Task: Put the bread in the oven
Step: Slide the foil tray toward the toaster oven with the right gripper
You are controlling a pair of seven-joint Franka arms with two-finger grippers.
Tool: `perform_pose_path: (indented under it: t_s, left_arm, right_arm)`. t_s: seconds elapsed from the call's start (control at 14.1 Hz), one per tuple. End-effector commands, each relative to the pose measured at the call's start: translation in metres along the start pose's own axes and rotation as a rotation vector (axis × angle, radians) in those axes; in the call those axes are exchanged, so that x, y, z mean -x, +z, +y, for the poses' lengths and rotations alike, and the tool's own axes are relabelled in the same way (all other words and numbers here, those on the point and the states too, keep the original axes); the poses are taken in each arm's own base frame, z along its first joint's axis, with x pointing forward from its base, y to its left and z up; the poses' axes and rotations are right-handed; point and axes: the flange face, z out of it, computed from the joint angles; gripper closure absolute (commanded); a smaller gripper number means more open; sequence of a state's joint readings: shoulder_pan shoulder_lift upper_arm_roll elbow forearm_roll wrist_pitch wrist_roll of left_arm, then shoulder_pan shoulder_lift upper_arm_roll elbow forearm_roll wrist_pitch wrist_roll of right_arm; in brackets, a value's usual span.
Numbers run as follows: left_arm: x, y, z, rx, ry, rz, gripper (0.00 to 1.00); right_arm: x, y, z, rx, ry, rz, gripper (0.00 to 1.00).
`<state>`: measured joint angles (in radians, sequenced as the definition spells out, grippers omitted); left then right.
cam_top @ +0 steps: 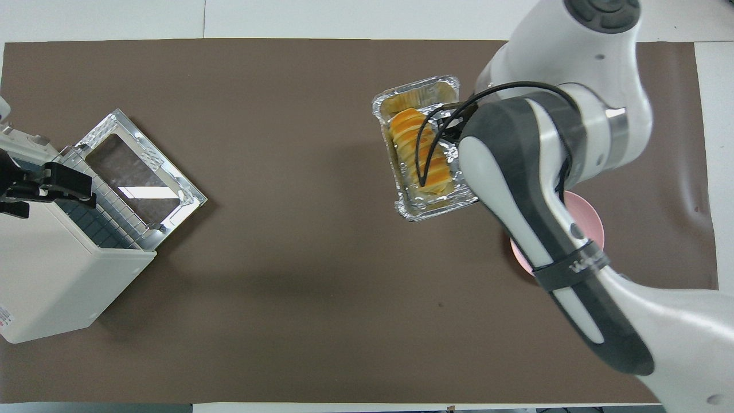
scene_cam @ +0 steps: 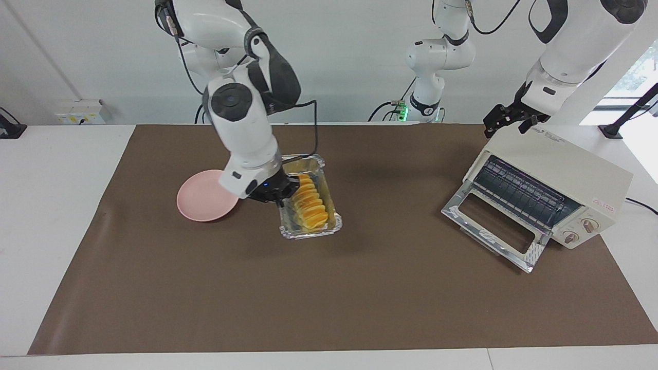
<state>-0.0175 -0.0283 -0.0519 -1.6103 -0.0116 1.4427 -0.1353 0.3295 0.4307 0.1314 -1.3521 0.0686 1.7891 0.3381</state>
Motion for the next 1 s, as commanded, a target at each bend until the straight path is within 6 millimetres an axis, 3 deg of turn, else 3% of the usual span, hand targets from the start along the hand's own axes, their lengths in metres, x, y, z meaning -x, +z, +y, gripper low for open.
perform_pose_path:
  t_s: [0.0,0.14,0.43,0.57,0.78,0.85,0.93]
  left_arm:
    - [0.008,-0.002,-0.003,0.006,-0.003,0.008,0.0]
    - [0.008,-0.002,-0.003,0.006,-0.003,0.008,0.0]
    - [0.008,-0.002,-0.003,0.006,-0.003,0.008,0.0]
    - [0.008,-0.002,-0.003,0.006,-0.003,0.008,0.0]
    - [0.008,-0.002,-0.003,0.006,-0.003,0.008,0.0]
    - [0.008,-0.002,-0.003,0.006,-0.003,0.008,0.0]
    - [0.008,-0.002,-0.003,0.006,-0.003,0.008,0.0]
  right_arm:
    - [0.015,0.042,-0.043,-0.017,0.023,0.002,1.0]
    - [0.03,0.083,-0.072,-0.022,0.079,0.017,1.0]
    - [0.057,0.151,-0.094,-0.034,0.125,0.043,1.0]
    - [0.061,0.168,-0.091,-0.039,0.15,0.052,1.0]
    - [0.063,0.17,-0.087,-0.033,0.17,0.045,1.0]
    - [0.063,0.171,-0.087,-0.031,0.224,0.037,0.73]
    - [0.062,0.168,-0.088,-0.033,0.304,0.038,0.07]
